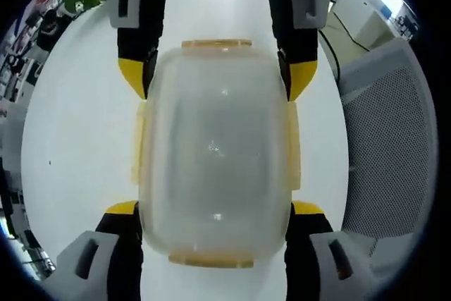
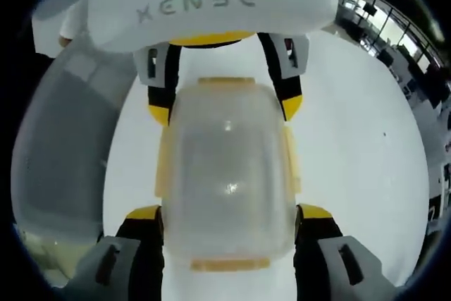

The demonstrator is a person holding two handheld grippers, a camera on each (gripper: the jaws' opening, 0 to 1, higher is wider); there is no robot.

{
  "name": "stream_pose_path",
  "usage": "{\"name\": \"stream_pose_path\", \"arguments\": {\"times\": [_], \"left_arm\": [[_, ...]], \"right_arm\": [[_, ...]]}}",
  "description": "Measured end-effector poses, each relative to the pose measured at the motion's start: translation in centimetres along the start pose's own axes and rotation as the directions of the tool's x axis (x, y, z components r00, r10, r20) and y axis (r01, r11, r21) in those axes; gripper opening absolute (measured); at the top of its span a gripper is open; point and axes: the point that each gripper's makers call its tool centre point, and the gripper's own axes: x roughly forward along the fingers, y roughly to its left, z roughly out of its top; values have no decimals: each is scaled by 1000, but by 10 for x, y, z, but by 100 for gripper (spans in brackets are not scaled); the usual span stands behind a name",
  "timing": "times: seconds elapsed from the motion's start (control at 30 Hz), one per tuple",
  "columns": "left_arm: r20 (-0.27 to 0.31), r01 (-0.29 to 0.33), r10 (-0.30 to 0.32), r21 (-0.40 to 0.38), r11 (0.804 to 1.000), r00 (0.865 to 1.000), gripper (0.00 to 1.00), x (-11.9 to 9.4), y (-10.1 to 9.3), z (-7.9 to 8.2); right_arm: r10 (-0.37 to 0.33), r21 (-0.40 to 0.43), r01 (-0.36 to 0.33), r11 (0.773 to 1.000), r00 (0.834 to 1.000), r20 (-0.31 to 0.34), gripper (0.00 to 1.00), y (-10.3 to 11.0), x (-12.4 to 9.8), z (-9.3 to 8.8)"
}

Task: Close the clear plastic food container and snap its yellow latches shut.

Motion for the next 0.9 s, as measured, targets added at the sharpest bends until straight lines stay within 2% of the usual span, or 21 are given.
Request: {"name": "stream_pose_path", "arguments": {"times": [0.37,0.53,0.77,0.9], "left_arm": [[12,0,0,0,1000,1000,83,0,-1,-2],[-6,-2,2,7,1000,1000,84,-2,0,-15],[21,-5,5,4,1000,1000,84,-6,1,-29],[10,-3,3,11,1000,1000,84,-8,1,-40]], "right_arm": [[-6,7,6,1000,1000,-12,76,0,3,2],[-11,13,11,1000,1000,-2,76,0,8,14],[-15,17,15,1000,1000,-9,76,-1,15,28],[-17,24,17,1000,1000,-6,77,0,19,38]]}}
